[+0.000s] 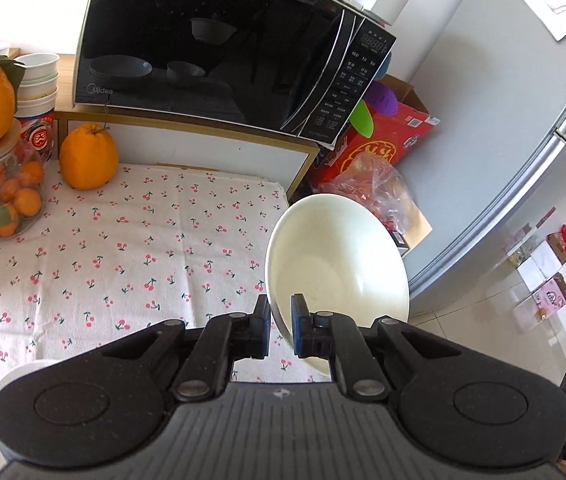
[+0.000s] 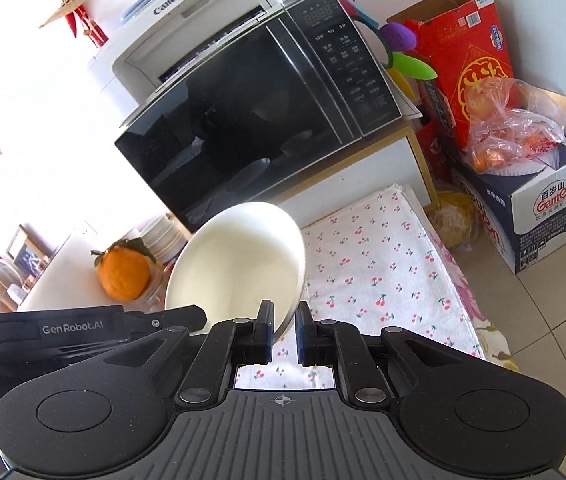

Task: Organize plates and bowls
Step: 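Lift the white bowl with both tools and carry it toward the bowl stack, then lower the white bowl into the stacked bowls with both tools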

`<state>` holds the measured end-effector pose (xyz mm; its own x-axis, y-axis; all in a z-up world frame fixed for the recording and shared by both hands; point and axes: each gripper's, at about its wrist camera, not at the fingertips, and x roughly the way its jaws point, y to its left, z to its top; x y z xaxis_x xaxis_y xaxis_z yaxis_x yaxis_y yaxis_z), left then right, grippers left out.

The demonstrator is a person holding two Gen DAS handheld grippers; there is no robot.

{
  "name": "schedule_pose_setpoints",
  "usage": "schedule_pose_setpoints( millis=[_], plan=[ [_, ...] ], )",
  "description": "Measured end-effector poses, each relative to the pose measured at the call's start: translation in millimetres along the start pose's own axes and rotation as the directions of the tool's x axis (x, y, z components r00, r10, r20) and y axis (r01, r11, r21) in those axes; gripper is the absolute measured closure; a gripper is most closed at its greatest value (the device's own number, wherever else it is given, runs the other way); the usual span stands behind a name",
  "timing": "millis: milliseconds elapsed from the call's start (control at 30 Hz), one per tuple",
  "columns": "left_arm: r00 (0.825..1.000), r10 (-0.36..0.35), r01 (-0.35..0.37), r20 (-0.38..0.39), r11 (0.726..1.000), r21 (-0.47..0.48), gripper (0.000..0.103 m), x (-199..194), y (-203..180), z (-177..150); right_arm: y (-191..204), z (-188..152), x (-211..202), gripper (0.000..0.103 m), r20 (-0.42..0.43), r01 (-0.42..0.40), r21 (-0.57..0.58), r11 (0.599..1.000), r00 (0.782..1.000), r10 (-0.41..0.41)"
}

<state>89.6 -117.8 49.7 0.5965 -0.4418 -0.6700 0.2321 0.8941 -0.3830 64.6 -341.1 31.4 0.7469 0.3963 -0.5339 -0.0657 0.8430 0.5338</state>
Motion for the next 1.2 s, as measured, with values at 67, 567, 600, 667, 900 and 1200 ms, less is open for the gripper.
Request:
schedule_pose_setpoints(
  millis=[67,567,600,667,900,1200],
  plan=[
    [1.000,0.002,-0.002,-0.003,1.000,-0.003,0.093,-6.8,0.8,-13.4,1.6,-11.1,-7.4,0.092,-0.009,0.004,-0.009,1.000,1.000,-0.004],
    [0.999,-0.020,0.020,-0.025,1.000,-0.020,0.093,-32.5,2.7,-76.4,14.0,-67.0,-41.8,0.089,-0.045,0.095,-0.132,0.987,0.994,-0.101],
    [1.000,-0.026,0.026,-0.009,1.000,-0.007,0.093,-31.1,4.4,-81.7,12.7,-68.7,-42.6,0.089,-0.047,0.095,-0.131,0.987,0.994,-0.102],
    [0.999,-0.045,0.044,-0.026,0.998,-0.041,0.092,-21.8,15.8,-96.5,12.0,-72.5,-40.4,0.089,-0.071,0.098,-0.146,0.984,0.991,-0.109],
    [0.994,-0.085,0.082,-0.068,0.996,-0.039,0.093,-13.5,24.4,-95.0,11.0,-83.1,-30.1,0.089,-0.102,0.140,-0.212,0.967,0.981,-0.165],
    [0.984,-0.063,0.056,-0.166,0.997,-0.048,0.089,5.8,29.8,-112.5,12.0,-94.6,-14.9,0.088,-0.167,0.193,-0.266,0.945,0.956,-0.242]
  ],
)
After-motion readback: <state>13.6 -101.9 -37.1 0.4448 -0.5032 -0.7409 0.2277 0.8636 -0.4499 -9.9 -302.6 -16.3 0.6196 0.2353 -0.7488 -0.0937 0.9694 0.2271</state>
